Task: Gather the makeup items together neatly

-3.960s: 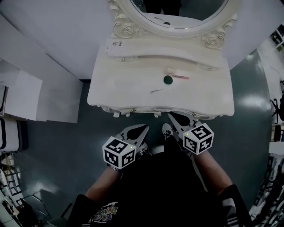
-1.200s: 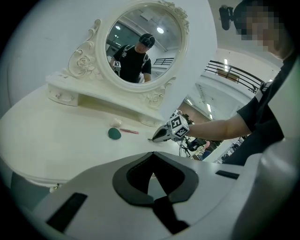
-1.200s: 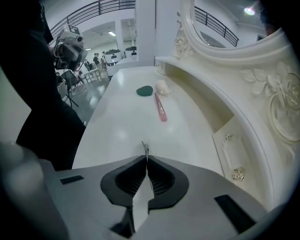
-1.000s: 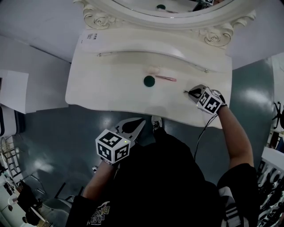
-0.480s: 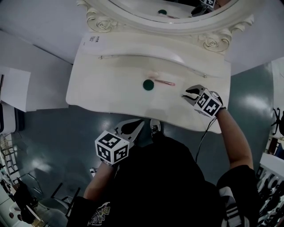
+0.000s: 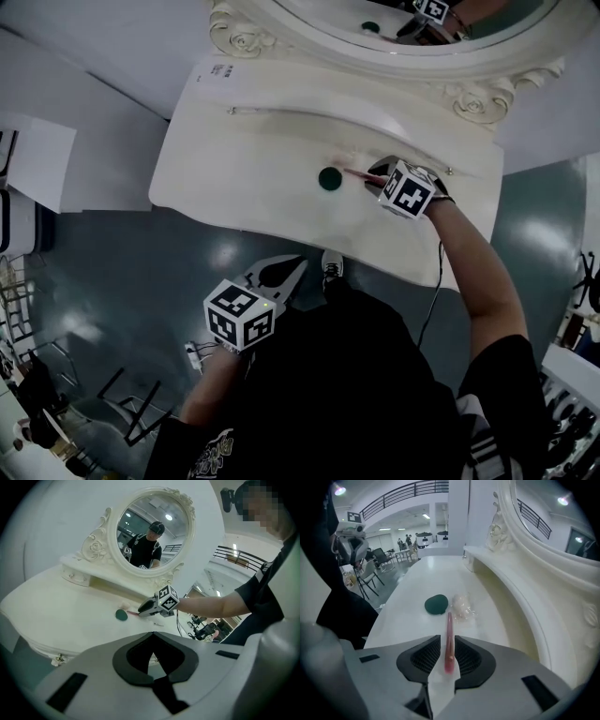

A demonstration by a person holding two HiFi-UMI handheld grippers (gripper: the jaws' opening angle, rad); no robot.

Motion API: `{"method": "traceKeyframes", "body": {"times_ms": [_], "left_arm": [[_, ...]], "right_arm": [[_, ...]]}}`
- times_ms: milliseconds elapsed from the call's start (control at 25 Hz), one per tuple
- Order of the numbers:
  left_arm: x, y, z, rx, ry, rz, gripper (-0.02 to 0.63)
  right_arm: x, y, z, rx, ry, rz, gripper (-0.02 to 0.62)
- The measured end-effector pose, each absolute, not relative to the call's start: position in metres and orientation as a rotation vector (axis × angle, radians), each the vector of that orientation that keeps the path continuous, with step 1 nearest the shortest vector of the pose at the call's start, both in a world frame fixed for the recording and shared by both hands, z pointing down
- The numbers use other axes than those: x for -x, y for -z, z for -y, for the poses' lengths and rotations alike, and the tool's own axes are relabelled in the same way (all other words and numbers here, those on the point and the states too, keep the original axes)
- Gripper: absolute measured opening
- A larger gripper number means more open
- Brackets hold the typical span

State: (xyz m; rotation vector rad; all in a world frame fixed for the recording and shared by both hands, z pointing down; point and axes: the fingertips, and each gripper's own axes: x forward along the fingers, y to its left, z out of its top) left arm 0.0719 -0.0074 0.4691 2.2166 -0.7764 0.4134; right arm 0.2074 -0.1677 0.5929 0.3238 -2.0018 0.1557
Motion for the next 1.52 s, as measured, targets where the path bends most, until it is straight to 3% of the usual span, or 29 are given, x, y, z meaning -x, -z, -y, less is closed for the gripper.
{"method": "traceKeyframes", "body": {"times_ms": [160,240,1360,1520], "left_arm": [[-0.059,-0.472,0.004,-2.192,-0.405,0.806,0.008],[-0.054,-0.474,0.004,-2.184,-0.401,0.813,0.008],[-0.037,-0.468,-0.003,-2.216,-0.394,0.744,0.008],[-0.035,-0.465,-0.002,-2.229,-0.396,0.735,0.008]], "right_arm": [[-0.203,-0.606,0.17,-0.288,-0.175,1.955,0.103],[-0.201,-0.609,0.168,-0.268,-0.191,1.96,0.071],[-0.192,-0.609,0.12,-0.202,-0.209,1.912,0.071],[-0.195,-0.596,0.118,-0.222,-0.254,1.943,0.134]]}}
